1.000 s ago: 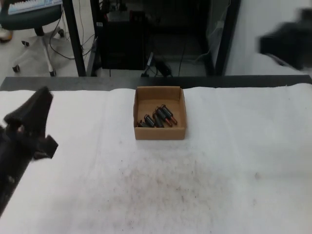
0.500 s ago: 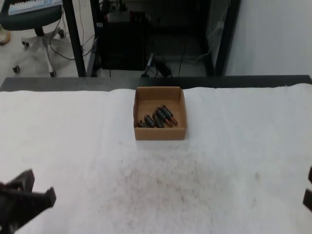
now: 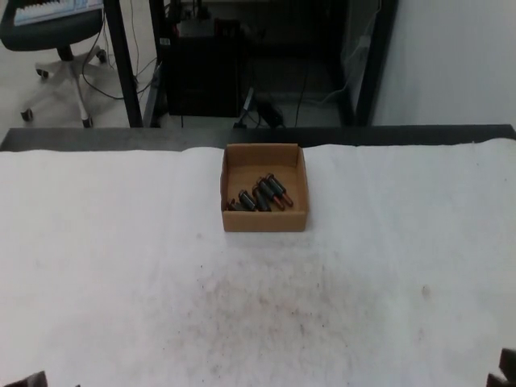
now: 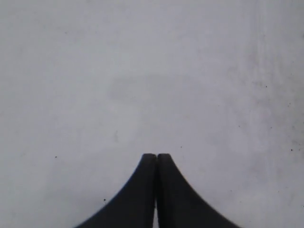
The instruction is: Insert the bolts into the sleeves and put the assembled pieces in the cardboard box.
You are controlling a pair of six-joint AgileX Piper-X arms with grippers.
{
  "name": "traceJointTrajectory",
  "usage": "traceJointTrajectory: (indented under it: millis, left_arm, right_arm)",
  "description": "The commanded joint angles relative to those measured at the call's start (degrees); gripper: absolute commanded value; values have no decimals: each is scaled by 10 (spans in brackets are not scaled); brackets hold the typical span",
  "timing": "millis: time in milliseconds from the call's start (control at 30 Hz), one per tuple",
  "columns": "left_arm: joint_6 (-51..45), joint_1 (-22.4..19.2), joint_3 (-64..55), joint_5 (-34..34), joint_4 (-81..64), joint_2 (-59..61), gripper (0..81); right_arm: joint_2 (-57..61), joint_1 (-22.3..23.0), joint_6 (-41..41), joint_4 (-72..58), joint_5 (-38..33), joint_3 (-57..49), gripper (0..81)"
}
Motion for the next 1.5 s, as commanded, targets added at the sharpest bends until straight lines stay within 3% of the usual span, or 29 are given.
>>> traceJointTrajectory:
  millis: [0,100,200,500,633,733,1200,1467]
  left_arm:
    - [-11,0,1,-13,7,-3,3]
    - [-48,0,2,-11,15,-3,3]
    - [-98,0,3,-11,19,-3,3]
    - [-100,0,3,-11,19,-3,3]
    - [-100,0,3,-11,19,-3,3]
    - [-100,0,3,-11,19,-3,3]
    - [-104,0,35,-11,-47,-11,3]
    - [-104,0,35,-11,-53,-104,3]
  right_arm:
    - [-5,1,59,4,5,-2,8]
    - [-5,1,176,12,10,-2,8]
    - [-5,1,226,3,16,-2,8]
    - [-5,1,223,3,14,-2,8]
    - [-5,1,119,1,73,15,8]
    - [-5,1,73,-23,71,40,8]
    - [-5,1,96,-23,71,64,8]
    - [-17,1,96,-23,71,70,8]
